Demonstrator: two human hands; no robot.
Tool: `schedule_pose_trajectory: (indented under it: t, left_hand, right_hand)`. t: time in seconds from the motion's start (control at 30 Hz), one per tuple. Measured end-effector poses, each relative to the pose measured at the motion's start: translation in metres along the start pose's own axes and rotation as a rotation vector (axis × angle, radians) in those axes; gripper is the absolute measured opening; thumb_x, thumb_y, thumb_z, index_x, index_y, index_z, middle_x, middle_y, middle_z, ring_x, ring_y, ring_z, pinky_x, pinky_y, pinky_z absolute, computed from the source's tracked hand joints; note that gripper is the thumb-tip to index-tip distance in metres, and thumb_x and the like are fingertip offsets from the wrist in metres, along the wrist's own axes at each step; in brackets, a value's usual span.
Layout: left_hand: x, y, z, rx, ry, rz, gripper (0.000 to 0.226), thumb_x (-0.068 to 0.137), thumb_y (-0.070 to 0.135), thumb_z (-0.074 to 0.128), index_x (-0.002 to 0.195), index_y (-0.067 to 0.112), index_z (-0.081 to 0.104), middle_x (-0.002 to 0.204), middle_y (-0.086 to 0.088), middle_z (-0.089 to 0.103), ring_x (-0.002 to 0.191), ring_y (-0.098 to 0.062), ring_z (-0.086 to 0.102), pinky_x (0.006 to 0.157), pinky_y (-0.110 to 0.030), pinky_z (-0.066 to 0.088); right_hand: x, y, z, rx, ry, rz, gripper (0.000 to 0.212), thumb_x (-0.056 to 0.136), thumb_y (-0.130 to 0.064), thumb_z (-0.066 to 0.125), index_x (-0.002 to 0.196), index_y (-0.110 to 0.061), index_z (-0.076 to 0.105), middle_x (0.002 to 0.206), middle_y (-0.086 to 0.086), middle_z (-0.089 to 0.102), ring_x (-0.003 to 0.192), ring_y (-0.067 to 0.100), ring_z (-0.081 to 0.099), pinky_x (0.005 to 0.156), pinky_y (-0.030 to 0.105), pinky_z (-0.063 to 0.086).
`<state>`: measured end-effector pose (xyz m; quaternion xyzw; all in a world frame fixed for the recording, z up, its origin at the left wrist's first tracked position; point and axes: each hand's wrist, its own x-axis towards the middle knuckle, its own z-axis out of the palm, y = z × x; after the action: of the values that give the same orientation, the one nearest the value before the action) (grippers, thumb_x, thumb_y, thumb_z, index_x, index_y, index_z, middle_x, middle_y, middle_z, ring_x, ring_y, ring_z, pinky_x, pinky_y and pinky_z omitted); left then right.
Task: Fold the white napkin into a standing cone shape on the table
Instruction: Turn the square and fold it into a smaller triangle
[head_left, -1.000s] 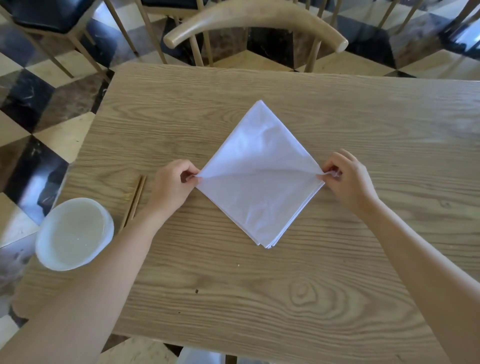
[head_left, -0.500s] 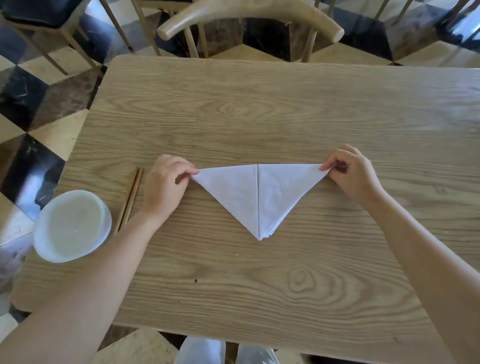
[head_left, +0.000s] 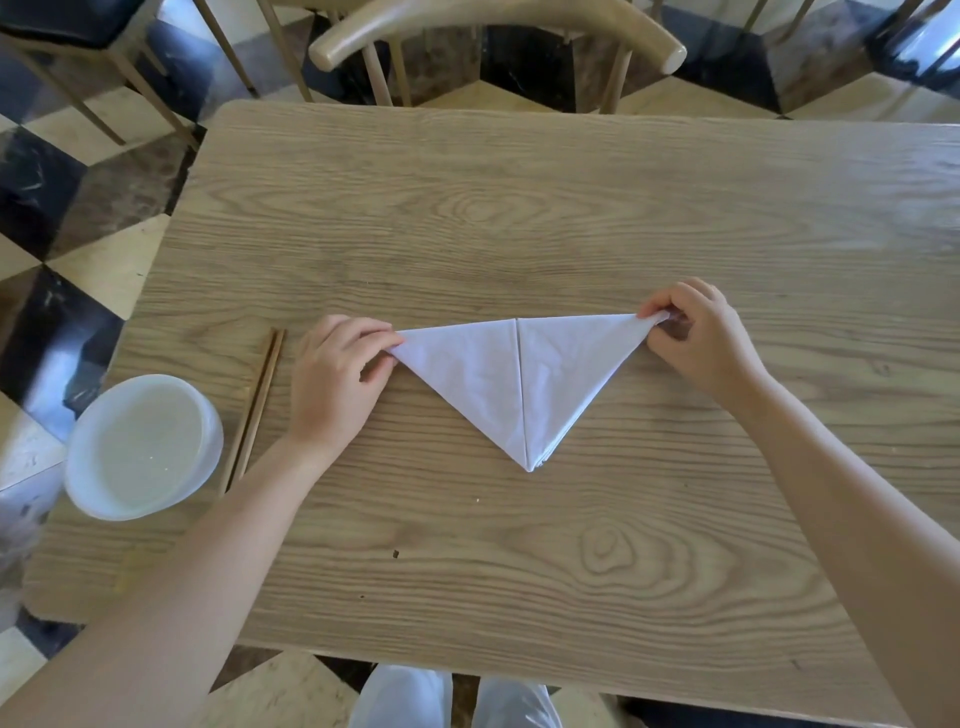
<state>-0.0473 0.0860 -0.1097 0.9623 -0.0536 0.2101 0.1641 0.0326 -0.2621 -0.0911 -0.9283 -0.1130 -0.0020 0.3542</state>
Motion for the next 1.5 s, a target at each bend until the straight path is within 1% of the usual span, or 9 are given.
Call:
schedule_pose_trajectory:
  t: [0.17, 0.4, 0.5, 0.63, 0.7, 0.77, 0.9, 1.1, 1.5]
  left_hand:
    - [-0.002, -0.003, 0.008, 0.035, 0.051, 0.024, 0.014, 0.078, 0.008, 0.07, 0.089, 0.015, 0.074, 0.093, -0.002, 0.072, 0.086, -0.025, 0.055, 0.073, -0.04, 0.047]
    - [-0.004, -0.001, 0.008, 0.094, 0.054, 0.051, 0.017, 0.078, 0.006, 0.066, 0.091, 0.014, 0.073, 0.095, -0.002, 0.071, 0.09, -0.02, 0.05, 0.075, -0.034, 0.039]
    - [-0.004, 0.005, 0.004, 0.085, 0.026, 0.022, 0.027, 0.074, 0.0, 0.057, 0.093, 0.014, 0.072, 0.097, -0.003, 0.071, 0.093, -0.02, 0.049, 0.076, -0.039, 0.043]
    - [0.0, 0.038, -0.006, 0.033, -0.04, -0.111, 0.045, 0.078, 0.006, 0.038, 0.115, 0.009, 0.063, 0.122, -0.011, 0.062, 0.114, -0.027, 0.051, 0.098, -0.045, 0.037]
    - [0.005, 0.071, 0.001, -0.003, -0.11, -0.166, 0.047, 0.088, 0.015, 0.033, 0.131, 0.006, 0.05, 0.138, -0.015, 0.049, 0.13, -0.029, 0.042, 0.11, -0.045, 0.025]
    - [-0.001, 0.108, 0.021, 0.011, -0.215, -0.185, 0.051, 0.094, 0.026, 0.028, 0.138, 0.004, 0.038, 0.146, -0.018, 0.037, 0.137, -0.029, 0.031, 0.114, -0.045, 0.013]
    - [-0.028, 0.148, 0.056, 0.119, -0.291, -0.257, 0.054, 0.094, 0.029, 0.029, 0.138, -0.001, 0.036, 0.145, -0.02, 0.037, 0.137, -0.031, 0.03, 0.11, -0.048, 0.015]
    - [-0.033, 0.149, 0.06, 0.183, -0.323, -0.283, 0.057, 0.095, 0.033, 0.022, 0.141, 0.001, 0.032, 0.15, -0.017, 0.03, 0.14, -0.028, 0.025, 0.112, -0.046, 0.011]
    - [-0.028, 0.151, 0.054, 0.219, -0.385, -0.296, 0.059, 0.091, 0.031, 0.023, 0.141, 0.0, 0.03, 0.149, -0.019, 0.03, 0.139, -0.031, 0.028, 0.11, -0.048, 0.014]
  right_hand:
    - [-0.002, 0.001, 0.001, 0.013, 0.042, 0.024, 0.019, 0.074, 0.007, 0.06, 0.08, -0.01, 0.067, 0.089, -0.001, 0.052, 0.096, 0.027, 0.052, 0.082, 0.032, 0.046]
    - [0.002, -0.001, 0.006, -0.044, 0.117, 0.078, 0.017, 0.075, 0.002, 0.063, 0.08, -0.012, 0.071, 0.08, -0.007, 0.048, 0.097, 0.028, 0.047, 0.081, 0.021, 0.031]
    - [-0.002, 0.002, 0.007, -0.027, 0.114, 0.099, 0.026, 0.078, 0.005, 0.056, 0.083, -0.014, 0.073, 0.088, 0.006, 0.058, 0.101, 0.028, 0.047, 0.085, 0.022, 0.034]
    - [-0.009, -0.006, 0.007, -0.085, 0.221, 0.065, 0.031, 0.078, 0.001, 0.048, 0.092, -0.013, 0.072, 0.102, 0.009, 0.066, 0.101, 0.031, 0.049, 0.091, 0.048, 0.044]
    - [-0.006, -0.027, 0.016, -0.129, 0.25, -0.029, 0.036, 0.08, -0.003, 0.043, 0.105, -0.008, 0.068, 0.114, 0.012, 0.066, 0.106, 0.033, 0.053, 0.096, 0.045, 0.042]
    - [-0.005, -0.055, 0.04, -0.16, 0.112, -0.172, 0.042, 0.085, -0.012, 0.038, 0.119, -0.004, 0.06, 0.127, 0.015, 0.06, 0.118, 0.032, 0.052, 0.104, 0.041, 0.037]
    - [-0.021, -0.065, 0.082, -0.327, -0.204, -0.234, 0.056, 0.094, -0.034, 0.019, 0.14, -0.009, 0.04, 0.149, 0.006, 0.038, 0.141, 0.02, 0.028, 0.117, 0.034, 0.011]
    - [-0.021, -0.048, 0.076, -0.533, -0.243, -0.281, 0.058, 0.096, -0.043, 0.015, 0.146, -0.016, 0.026, 0.154, -0.001, 0.026, 0.143, 0.016, 0.02, 0.117, 0.037, 0.01]
    - [0.011, 0.002, 0.024, -0.61, -0.241, -0.032, 0.055, 0.097, -0.043, 0.009, 0.149, -0.024, 0.008, 0.158, -0.012, 0.005, 0.145, 0.009, -0.002, 0.119, 0.037, -0.006]
